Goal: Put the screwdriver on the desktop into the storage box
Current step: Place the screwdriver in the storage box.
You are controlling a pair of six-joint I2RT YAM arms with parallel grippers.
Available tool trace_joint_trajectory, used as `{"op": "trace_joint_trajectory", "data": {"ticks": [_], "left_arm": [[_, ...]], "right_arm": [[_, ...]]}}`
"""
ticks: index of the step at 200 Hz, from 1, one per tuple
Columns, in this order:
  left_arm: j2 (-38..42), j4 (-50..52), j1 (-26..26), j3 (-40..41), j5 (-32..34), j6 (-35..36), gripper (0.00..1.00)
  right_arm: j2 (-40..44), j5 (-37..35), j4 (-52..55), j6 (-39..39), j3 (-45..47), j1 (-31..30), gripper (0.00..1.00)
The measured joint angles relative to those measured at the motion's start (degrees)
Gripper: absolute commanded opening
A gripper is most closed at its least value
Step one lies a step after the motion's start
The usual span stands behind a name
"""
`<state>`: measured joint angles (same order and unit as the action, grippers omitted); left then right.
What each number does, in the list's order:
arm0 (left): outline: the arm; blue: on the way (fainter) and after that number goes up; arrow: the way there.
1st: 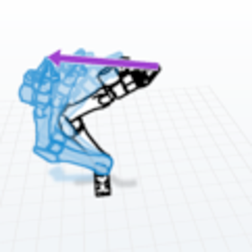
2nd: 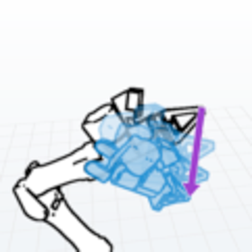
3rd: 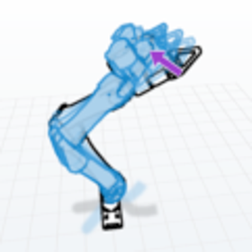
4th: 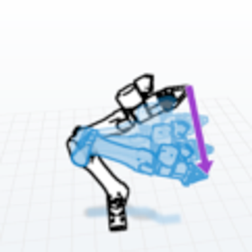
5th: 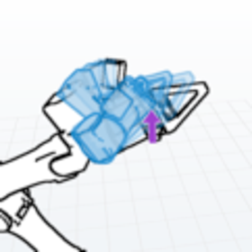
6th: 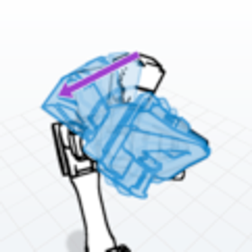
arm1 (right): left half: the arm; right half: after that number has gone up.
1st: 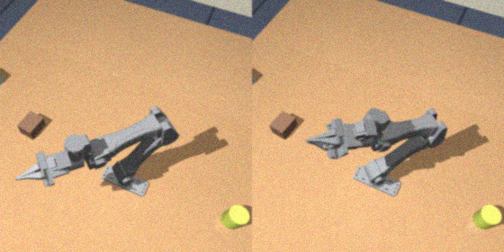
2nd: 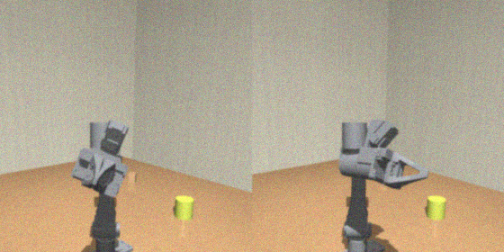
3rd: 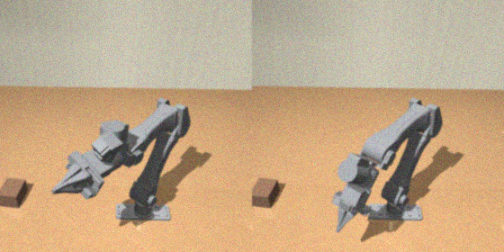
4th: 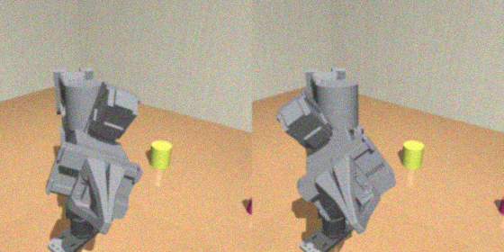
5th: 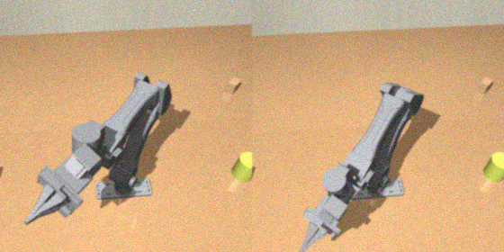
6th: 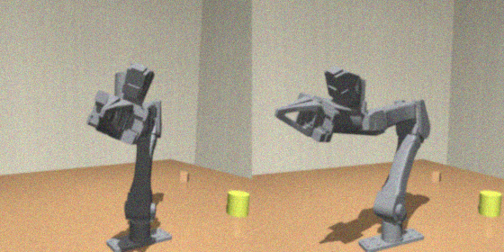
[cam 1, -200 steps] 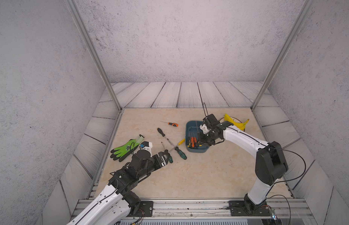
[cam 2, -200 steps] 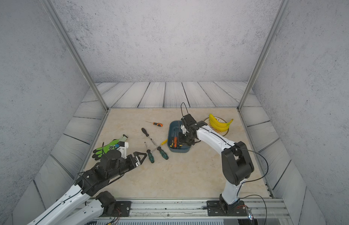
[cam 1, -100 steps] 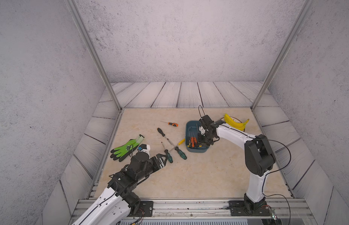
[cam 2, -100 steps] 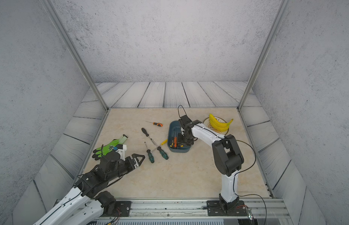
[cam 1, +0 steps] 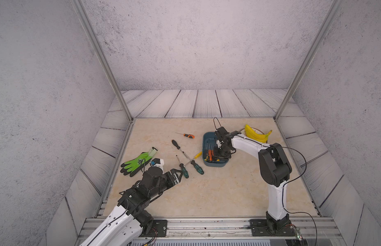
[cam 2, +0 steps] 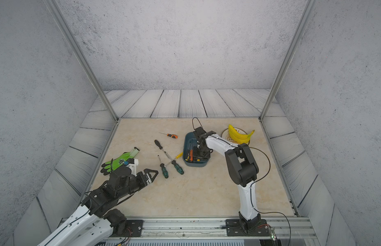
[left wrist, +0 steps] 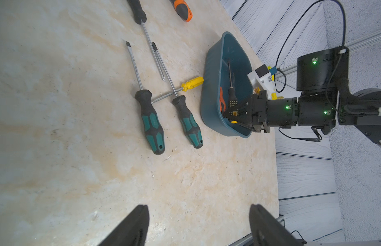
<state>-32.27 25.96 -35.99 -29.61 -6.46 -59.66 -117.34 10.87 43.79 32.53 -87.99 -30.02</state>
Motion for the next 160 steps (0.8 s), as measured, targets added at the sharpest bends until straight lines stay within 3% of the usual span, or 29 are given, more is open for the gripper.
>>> {"op": "trace_joint_trajectory", "data": {"ticks": [115,160], "left_arm": [[1.1,0.4,0.4,0.6,-0.4,-0.4,0.79],[1.2,0.8,0.7,0.6,-0.4,-0.4,0.79]], "right_arm": [[0.0,-0.8,1.9,-0.2,-1.4,0.0,0.46],[4.8,-1.6,3.2,-1.3,-1.4,0.0,0.46]]}}
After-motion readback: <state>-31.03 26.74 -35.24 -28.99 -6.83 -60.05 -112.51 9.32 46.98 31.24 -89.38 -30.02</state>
